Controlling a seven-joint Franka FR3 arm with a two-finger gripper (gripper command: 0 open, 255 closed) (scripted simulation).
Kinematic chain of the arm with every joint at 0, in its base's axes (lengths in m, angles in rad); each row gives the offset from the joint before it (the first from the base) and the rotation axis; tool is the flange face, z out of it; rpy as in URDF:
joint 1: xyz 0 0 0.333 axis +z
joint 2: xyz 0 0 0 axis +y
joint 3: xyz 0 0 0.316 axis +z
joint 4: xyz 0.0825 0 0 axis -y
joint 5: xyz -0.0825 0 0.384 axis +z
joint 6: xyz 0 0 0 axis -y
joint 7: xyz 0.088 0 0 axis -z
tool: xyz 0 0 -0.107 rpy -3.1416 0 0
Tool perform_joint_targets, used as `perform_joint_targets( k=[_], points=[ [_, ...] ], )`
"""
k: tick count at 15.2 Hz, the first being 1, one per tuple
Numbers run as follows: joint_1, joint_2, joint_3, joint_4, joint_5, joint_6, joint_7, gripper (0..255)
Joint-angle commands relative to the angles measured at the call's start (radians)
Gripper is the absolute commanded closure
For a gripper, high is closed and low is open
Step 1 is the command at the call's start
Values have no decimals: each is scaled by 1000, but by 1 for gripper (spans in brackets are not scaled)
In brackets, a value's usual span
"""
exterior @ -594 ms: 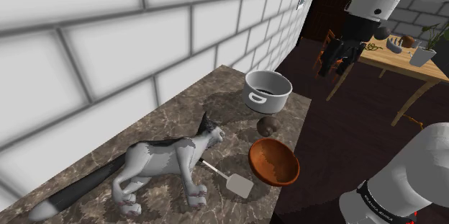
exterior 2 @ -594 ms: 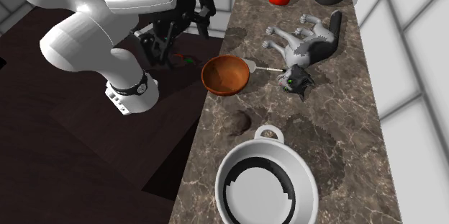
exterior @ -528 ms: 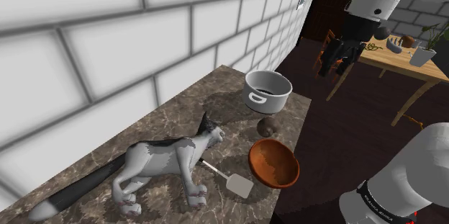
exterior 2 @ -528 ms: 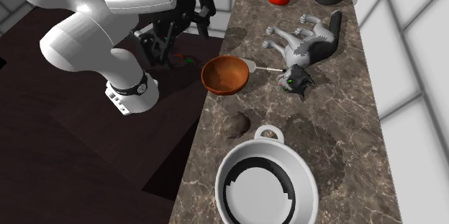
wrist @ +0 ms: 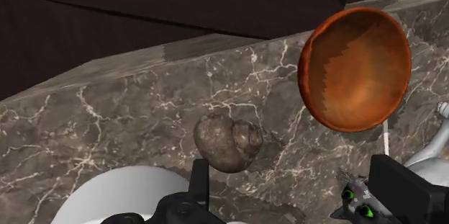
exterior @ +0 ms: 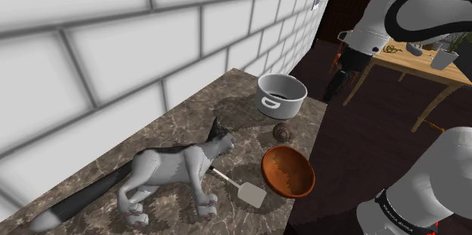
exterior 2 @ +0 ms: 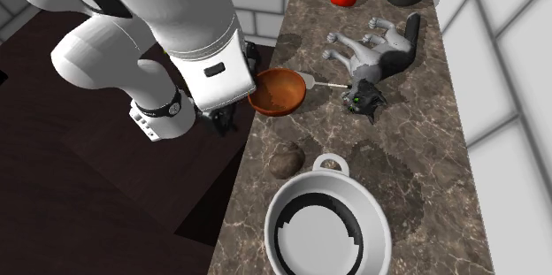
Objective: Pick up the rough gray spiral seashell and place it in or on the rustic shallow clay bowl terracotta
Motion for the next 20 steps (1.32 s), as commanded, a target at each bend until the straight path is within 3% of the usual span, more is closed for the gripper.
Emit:
perform_joint_targets(
  k=[1,7,12,16,20],
  points=[
    [27,35,-48,-40,-7,86,-120,0],
    [152,224,-203,-99,24,345,-481,0],
    [330,445,-359,-79,163,530,-851,0],
    [361,489,-372,-89,210,579,-885,0],
    [416,561,-393,-97,301,647,-947,0]
  ],
)
